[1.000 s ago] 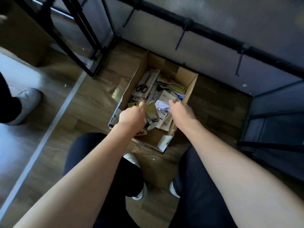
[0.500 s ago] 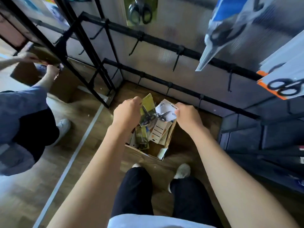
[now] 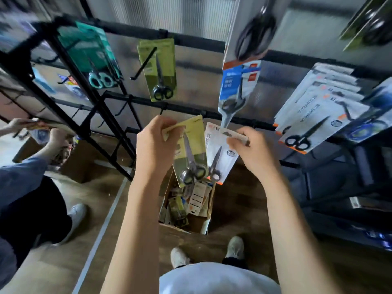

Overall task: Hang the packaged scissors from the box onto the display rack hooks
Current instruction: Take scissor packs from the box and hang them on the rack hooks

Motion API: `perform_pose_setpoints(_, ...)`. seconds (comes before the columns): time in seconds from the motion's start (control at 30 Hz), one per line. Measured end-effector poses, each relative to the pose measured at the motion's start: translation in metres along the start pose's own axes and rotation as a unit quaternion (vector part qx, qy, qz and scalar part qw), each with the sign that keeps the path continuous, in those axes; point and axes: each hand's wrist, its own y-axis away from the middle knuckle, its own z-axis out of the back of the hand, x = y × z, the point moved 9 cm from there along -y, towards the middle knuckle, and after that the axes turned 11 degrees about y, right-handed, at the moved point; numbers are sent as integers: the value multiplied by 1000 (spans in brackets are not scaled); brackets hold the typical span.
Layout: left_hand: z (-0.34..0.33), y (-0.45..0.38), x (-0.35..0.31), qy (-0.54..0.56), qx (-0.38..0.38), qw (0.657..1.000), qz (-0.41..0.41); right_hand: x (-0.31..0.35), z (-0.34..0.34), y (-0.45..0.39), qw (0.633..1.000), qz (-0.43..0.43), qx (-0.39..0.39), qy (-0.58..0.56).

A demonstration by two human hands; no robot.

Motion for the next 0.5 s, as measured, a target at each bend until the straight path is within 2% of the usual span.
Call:
perform_pose_setpoints(0.1, 4, 0, -13, 123, -9, 992, 29, 6, 23, 8, 999, -7, -36, -25)
perform_pose_setpoints(0.2, 1, 3, -21, 215, 19, 975, 58, 11, 33, 14, 999, -11, -43, -32)
perform_pose_setpoints(0.33, -4, 6, -31, 230, 49, 971, 47, 20, 42, 22, 998, -3, -47, -37)
perform_pose_setpoints(0.5, -23, 13, -43, 270, 76, 958, 56, 14, 66, 34, 996, -6, -90, 11)
